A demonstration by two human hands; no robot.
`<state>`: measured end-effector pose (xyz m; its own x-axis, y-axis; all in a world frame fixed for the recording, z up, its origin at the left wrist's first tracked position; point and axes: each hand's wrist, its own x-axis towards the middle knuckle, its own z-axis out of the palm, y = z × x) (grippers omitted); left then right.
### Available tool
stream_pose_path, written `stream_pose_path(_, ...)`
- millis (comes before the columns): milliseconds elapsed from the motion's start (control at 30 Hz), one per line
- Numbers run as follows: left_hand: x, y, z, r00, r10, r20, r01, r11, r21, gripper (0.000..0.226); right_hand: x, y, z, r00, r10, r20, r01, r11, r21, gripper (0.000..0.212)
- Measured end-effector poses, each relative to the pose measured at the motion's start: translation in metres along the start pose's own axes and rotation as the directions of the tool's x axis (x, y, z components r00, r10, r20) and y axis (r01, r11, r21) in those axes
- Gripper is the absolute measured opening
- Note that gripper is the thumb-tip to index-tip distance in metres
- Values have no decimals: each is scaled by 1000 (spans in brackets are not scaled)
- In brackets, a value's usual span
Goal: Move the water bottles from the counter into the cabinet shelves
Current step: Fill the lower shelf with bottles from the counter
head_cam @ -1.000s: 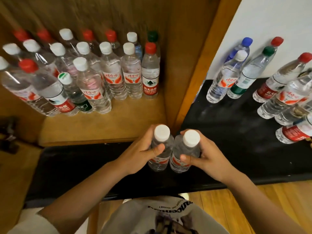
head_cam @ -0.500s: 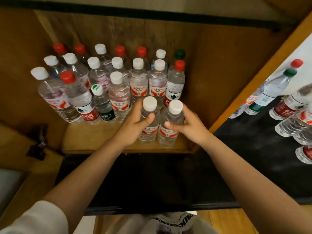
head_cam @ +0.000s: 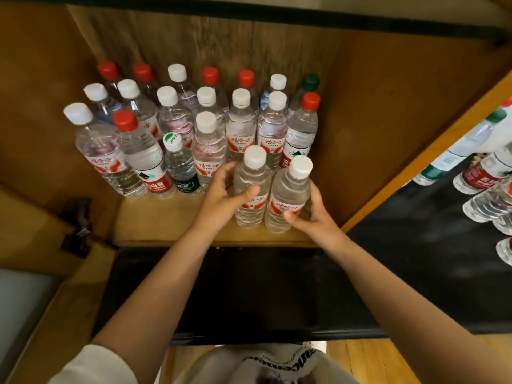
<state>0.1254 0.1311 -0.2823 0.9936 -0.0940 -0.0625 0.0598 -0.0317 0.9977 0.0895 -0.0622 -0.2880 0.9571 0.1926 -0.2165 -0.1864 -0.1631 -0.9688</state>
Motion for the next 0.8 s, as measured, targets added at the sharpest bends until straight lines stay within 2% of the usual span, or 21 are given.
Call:
stream_pose_path(133,-21,-25,-2,970,-230,-84,220,969,-113,44,-14,16,10,979,188,-76,-169,963,208,80)
stream_pose_path(200,-28,-33,-3,874,-476,-96,459,874,-159,41,-20,19,14,958,283,-38,-263,927,267,87)
stream_pose_path(267,-30,-36,-1,751,-659,41,632,699,-334,54,-21,21,18,958,287,10,-271,891,364,85)
stream_pose_path(333,-28,-33,6,731,-660,172,639,575,-510,57,-18,20,22,963,270,12,-247,864,438,76)
stream_pose_path(400,-24,-30,12,755,-624,202,594,519,-614,56,-12,21,24,964,267,-17,-227,851,474,73)
stream_pose_path(800,-1,-23,13,785,-600,152,520,506,-688,46,17,15,30,956,287,-61,-204,801,562,67)
